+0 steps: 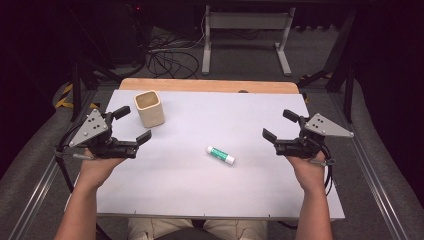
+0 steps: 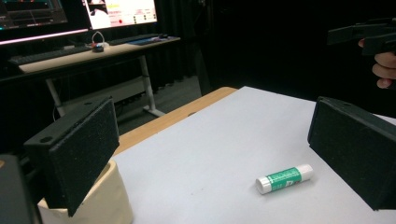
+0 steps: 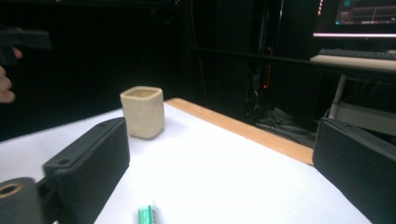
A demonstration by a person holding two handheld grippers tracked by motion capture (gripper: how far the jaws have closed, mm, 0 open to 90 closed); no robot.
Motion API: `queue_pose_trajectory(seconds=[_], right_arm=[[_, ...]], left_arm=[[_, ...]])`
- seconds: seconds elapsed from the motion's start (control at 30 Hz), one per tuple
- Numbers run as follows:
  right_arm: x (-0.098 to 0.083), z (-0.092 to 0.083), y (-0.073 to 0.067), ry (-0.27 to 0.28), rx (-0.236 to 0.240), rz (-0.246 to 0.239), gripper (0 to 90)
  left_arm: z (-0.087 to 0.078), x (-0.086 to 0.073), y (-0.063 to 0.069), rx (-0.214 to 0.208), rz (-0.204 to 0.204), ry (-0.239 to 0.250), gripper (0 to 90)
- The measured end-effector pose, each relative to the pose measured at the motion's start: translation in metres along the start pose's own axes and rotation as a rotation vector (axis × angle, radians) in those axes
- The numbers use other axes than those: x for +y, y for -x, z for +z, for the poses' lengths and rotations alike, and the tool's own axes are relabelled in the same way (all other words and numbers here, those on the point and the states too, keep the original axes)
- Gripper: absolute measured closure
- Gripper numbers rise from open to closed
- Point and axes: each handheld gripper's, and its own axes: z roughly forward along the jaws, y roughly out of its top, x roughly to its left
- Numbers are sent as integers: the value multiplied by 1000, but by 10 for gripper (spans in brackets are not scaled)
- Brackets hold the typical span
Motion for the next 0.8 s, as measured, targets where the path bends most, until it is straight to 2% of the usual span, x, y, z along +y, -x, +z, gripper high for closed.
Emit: queue_pose_trajectory(seconds=[0.13,0.33,0.47,0.6,0.8], right_arm=[[-5,3,0,-43,1,-21,145],[-11,11,-3,-94,-36,-33,184],[-14,16,-4,-129,-44,-41,210],[-17,19,-4,-158,-38,-36,255],[-23,25,-3,-201,-19,-32,269]], left_arm=[[0,0,1,-4,0,2,29],[1,-1,1,-10,4,-10,32],[1,-2,2,-10,5,-13,33],[1,-2,2,-11,5,-13,34],[2,-3,2,-18,3,-21,35]])
